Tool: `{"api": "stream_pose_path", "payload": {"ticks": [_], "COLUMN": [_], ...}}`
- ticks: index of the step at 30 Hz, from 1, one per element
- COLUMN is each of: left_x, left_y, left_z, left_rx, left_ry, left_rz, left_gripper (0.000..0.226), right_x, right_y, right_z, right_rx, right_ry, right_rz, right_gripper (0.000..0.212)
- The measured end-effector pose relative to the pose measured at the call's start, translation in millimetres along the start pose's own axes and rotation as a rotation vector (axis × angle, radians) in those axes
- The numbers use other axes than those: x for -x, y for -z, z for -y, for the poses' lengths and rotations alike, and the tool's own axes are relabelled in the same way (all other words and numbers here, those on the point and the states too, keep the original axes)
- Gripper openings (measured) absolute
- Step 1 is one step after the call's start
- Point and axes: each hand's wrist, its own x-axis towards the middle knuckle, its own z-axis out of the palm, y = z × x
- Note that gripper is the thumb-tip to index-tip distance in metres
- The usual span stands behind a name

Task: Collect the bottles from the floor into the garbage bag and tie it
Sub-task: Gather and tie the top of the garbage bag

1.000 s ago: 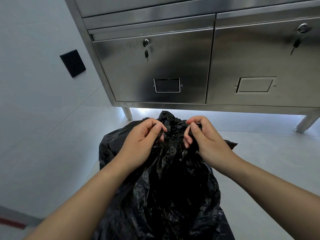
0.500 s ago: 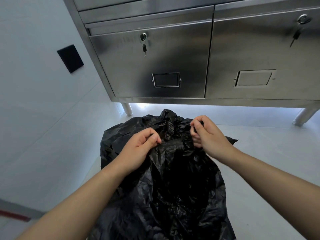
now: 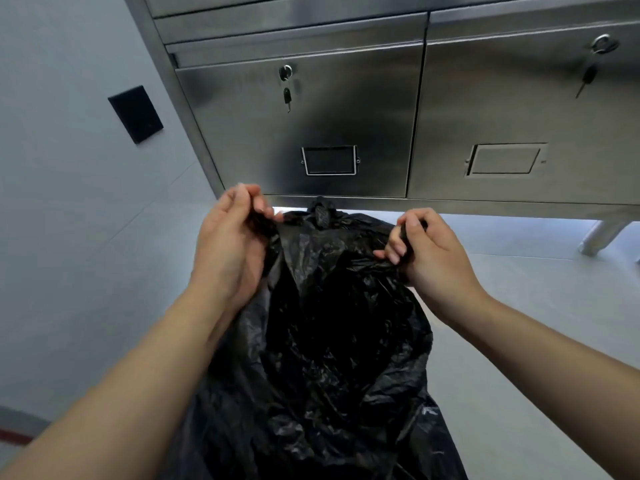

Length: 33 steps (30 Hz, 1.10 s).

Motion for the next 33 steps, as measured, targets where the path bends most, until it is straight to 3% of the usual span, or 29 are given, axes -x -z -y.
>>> {"api": "stream_pose_path", "payload": {"ticks": [5, 10, 14, 20, 25, 33], "left_x": [1, 16, 21, 21, 18, 15], "left_y": [-8, 3, 18, 39, 45, 83], "left_z": [-15, 15, 34, 47, 43, 36], "left_rx": [-0.006, -0.341, -0.5, -0.489, -0.463, -0.652], "left_ry": [-0.02, -0.007, 0.05, 0.171, 0.202, 0.25], "left_rz": [0.067, 0.256, 0.368, 0.265, 0.198, 0.011], "left_gripper": [0.029, 0.022, 0.027, 0.029, 0.028, 0.035], "right_x": [-7, -14, -15, -12, -18, -28], "right_y": [-2, 7, 12, 24, 35, 64], "right_z": [7, 3, -4, -25, -34, -34], "right_rx": [-0.175, -0.404, -0.481, -0.422, -0.392, -0.233], "right_ry": [-0.049, -0.167, -0.265, -0.388, -0.375, -0.308], "right_rz": [-0.052, -0.188, -0.164, -0.134, -0.164, -0.266], "right_gripper": [0.025, 0.026, 0.026, 0.025, 0.028, 0.033]}}
